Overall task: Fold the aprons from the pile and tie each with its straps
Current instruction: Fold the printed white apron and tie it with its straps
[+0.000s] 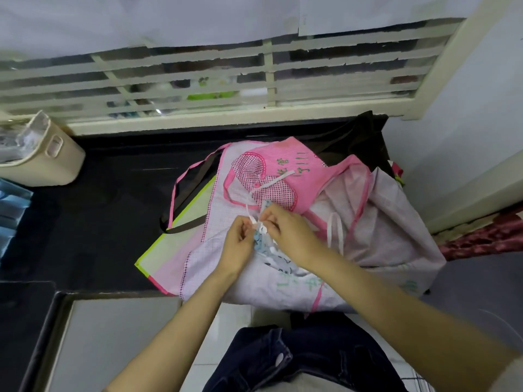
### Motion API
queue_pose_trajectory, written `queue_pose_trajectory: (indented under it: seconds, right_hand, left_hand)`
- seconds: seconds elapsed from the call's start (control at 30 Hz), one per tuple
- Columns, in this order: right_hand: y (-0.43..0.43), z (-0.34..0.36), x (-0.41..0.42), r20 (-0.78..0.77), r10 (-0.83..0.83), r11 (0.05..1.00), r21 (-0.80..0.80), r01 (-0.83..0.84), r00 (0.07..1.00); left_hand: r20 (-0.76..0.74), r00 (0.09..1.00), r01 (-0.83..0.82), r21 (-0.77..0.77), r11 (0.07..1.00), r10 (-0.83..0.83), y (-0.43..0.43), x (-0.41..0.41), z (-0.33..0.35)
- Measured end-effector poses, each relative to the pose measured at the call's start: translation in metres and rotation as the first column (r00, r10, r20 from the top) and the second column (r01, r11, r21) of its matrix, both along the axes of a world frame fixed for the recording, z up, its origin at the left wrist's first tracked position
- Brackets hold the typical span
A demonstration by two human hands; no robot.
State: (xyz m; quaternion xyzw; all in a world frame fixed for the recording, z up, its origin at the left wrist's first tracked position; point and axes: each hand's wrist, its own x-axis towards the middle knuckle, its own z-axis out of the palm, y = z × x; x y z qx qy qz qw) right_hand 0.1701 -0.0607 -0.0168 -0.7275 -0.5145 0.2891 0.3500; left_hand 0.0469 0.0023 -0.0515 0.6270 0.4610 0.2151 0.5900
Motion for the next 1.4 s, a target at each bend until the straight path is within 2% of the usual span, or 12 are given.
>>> queue_pose_trajectory:
  seconds: [0.13, 0.23, 0.3, 0.43, 0.57, 0.67, 0.83, 0.93, 1.07, 1.2, 1.3, 1.4]
  right_hand:
    - [0.009, -0.031, -0.027, -0.124, 0.091, 0.985, -0.136, -0.108, 0.988]
    - [0.012, -0.044, -0.04, -0.169, 0.083, 0.978, -0.178, -0.113, 0.982]
    - [0.017, -0.045, -0.042, -0.226, 0.019, 0.977, -0.204, -0.067, 0.974]
    - [0.022, -0.043, -0.039, -0.369, -0.133, 0.977, -0.207, 0.058, 0.92]
    - [0.022, -0.046, -0.035, -0.405, -0.243, 0.967, -0.167, 0.19, 0.882]
    - [0.022, -0.045, -0.028, -0.429, -0.319, 0.948, -0.154, 0.28, 0.845]
    - [0.024, -0.043, -0.028, -0.523, -0.315, 0.948, -0.13, 0.291, 0.792]
    - [0.019, -0.044, -0.025, -0.499, -0.281, 0.959, -0.112, 0.261, 0.82]
    - [-0.003, -0.055, -0.018, -0.216, -0.106, 0.986, -0.148, 0.075, 0.971]
    - [-0.008, -0.065, -0.012, -0.058, -0.046, 0.985, -0.171, 0.035, 0.997]
    - [-0.005, -0.066, -0.011, -0.13, -0.18, 0.972, -0.177, 0.156, 0.975]
    - [-0.005, -0.065, -0.011, -0.233, -0.295, 0.947, -0.199, 0.251, 0.927]
  left_hand:
    - [-0.13, 0.991, -0.046, -0.099, 0.994, 0.033, 0.0, -0.035, -0.025]
    - [-0.153, 0.985, -0.088, -0.076, 0.993, 0.076, -0.005, -0.048, -0.034]
    - [-0.178, 0.981, -0.078, 0.02, 0.997, 0.08, -0.007, -0.05, -0.034]
    - [-0.056, 0.998, 0.053, 0.282, 0.958, -0.039, -0.012, -0.04, -0.015]
    - [-0.072, 0.997, -0.007, 0.227, 0.974, 0.024, -0.008, -0.022, -0.009]
    - [-0.105, 0.994, 0.047, 0.135, 0.99, -0.033, -0.009, -0.009, -0.006]
    - [-0.205, 0.975, 0.109, 0.096, 0.989, -0.088, -0.006, -0.004, -0.006]
    - [-0.237, 0.969, 0.098, 0.093, 0.991, -0.073, -0.001, -0.003, -0.007]
    - [-0.296, 0.952, 0.118, 0.12, 0.986, -0.077, 0.002, -0.005, -0.016]
    - [-0.28, 0.957, 0.094, 0.052, 0.994, -0.076, 0.001, -0.003, -0.016]
    - [-0.15, 0.984, 0.097, 0.0, 0.995, -0.096, -0.002, -0.005, -0.015]
    - [-0.142, 0.981, 0.141, 0.049, 0.989, -0.132, -0.004, -0.011, -0.017]
